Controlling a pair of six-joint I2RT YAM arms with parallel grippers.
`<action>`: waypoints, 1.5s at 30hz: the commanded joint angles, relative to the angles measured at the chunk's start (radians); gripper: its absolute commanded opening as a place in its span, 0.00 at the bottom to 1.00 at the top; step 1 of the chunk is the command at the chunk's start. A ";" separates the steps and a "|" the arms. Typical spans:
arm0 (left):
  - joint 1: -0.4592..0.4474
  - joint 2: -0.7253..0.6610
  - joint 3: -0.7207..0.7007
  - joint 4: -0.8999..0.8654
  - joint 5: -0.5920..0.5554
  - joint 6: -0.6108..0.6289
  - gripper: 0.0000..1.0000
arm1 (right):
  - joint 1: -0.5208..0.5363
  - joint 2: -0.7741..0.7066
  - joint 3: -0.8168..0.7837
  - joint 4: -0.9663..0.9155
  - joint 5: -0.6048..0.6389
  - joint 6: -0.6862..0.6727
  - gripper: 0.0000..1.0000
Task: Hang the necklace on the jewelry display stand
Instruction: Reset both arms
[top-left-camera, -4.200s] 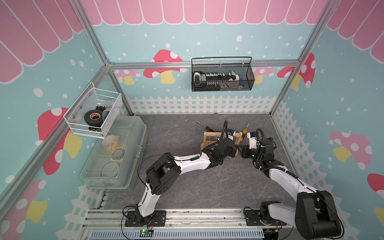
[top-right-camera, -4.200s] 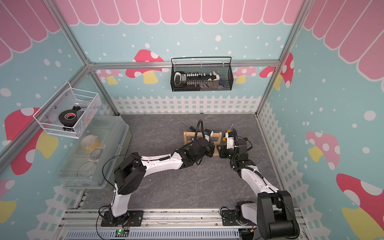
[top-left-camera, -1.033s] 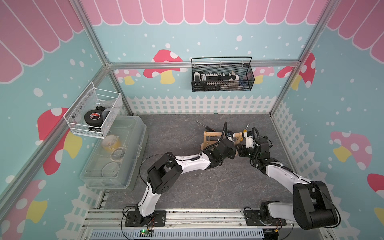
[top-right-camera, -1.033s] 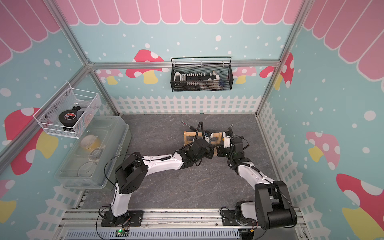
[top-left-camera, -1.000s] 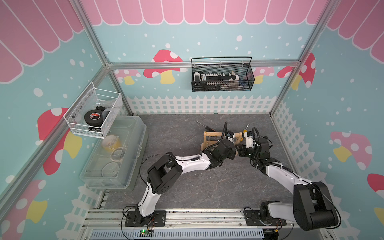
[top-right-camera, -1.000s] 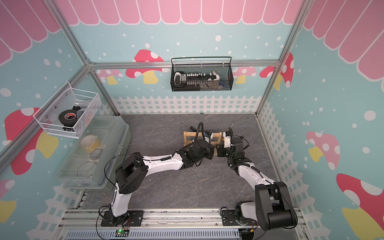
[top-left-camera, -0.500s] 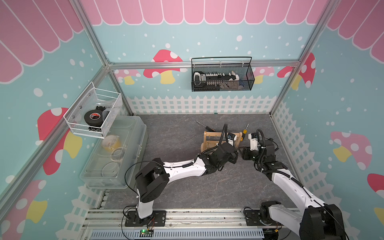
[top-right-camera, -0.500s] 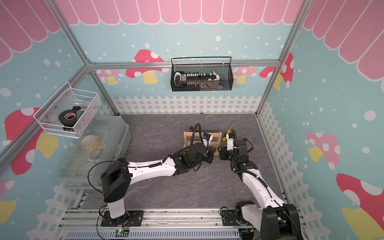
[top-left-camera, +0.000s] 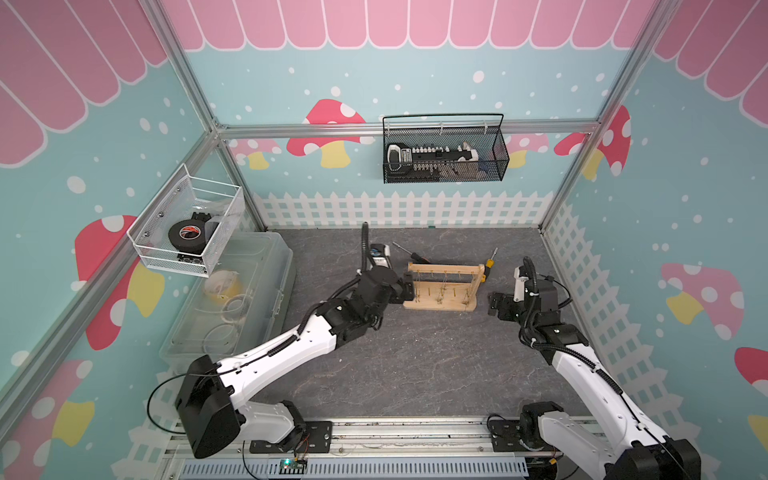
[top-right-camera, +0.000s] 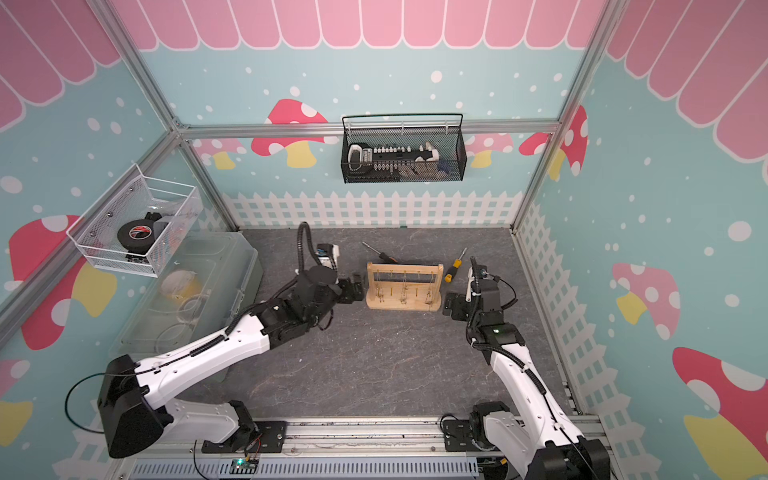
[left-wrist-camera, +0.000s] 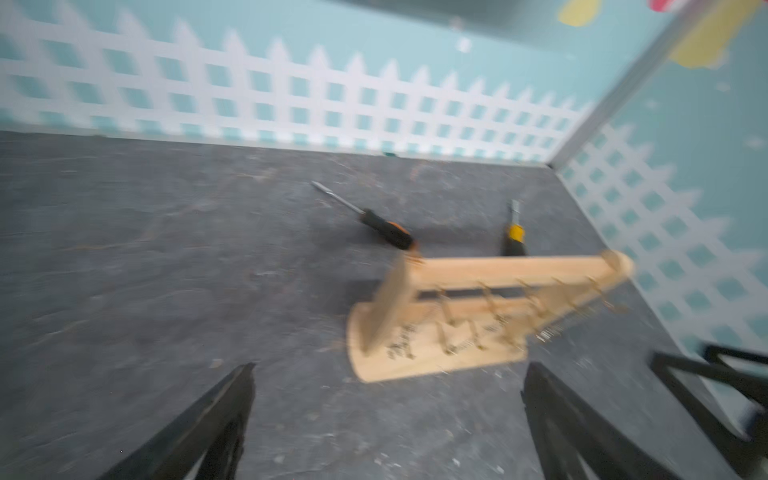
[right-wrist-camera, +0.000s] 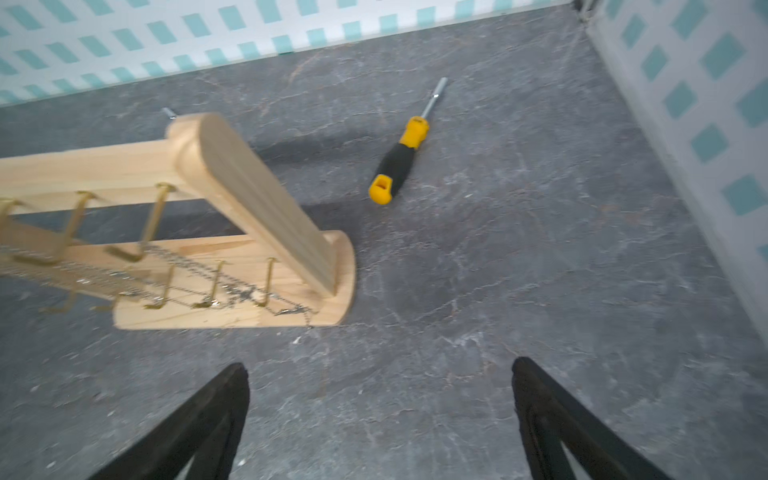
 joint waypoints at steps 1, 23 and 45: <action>0.140 -0.028 -0.048 -0.153 -0.087 -0.013 0.99 | 0.004 0.006 -0.055 0.121 0.226 -0.039 0.99; 0.735 0.093 -0.692 1.039 0.348 0.439 0.99 | -0.149 0.390 -0.268 0.976 0.111 -0.267 0.99; 0.727 0.216 -0.665 1.098 0.355 0.457 1.00 | -0.154 0.556 -0.287 1.167 -0.081 -0.333 0.99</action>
